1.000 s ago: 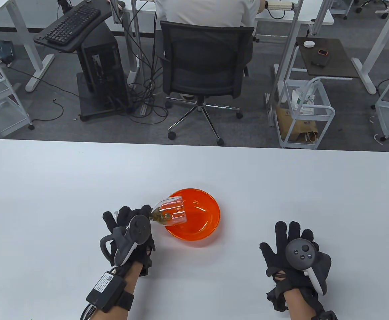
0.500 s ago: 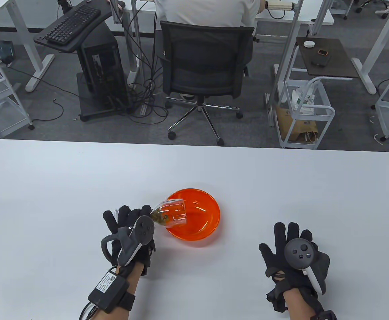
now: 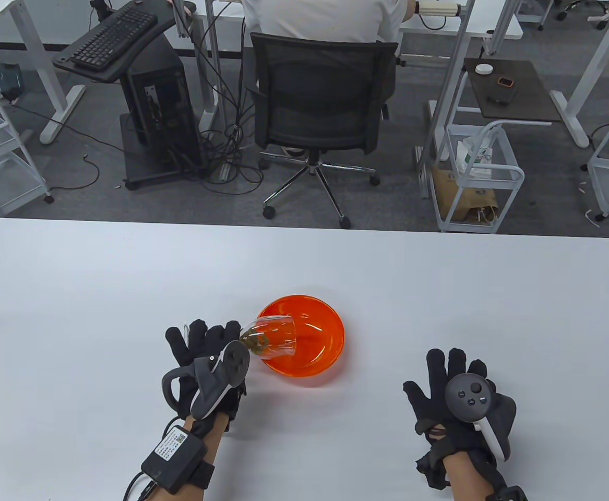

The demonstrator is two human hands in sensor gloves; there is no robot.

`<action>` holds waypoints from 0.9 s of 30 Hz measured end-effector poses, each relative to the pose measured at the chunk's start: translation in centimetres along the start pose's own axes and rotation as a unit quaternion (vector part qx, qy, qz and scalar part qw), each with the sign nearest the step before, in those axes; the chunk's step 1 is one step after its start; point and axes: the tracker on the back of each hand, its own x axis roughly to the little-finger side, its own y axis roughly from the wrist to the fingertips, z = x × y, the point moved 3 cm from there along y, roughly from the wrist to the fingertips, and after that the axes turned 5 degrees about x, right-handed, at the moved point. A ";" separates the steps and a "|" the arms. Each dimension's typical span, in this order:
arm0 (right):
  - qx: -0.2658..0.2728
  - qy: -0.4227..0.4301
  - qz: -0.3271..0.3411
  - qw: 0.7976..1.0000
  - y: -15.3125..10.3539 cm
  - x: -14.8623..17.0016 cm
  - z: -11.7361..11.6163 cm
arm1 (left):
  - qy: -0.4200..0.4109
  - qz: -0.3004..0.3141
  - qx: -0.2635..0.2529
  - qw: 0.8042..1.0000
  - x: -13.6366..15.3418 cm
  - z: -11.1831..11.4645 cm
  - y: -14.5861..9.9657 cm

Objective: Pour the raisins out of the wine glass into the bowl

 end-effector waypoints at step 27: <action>-0.004 -0.007 0.002 1.000 -0.1 -0.1 -0.2 | 0.044 0.002 -0.025 0.999 -1.0 -0.7 -0.5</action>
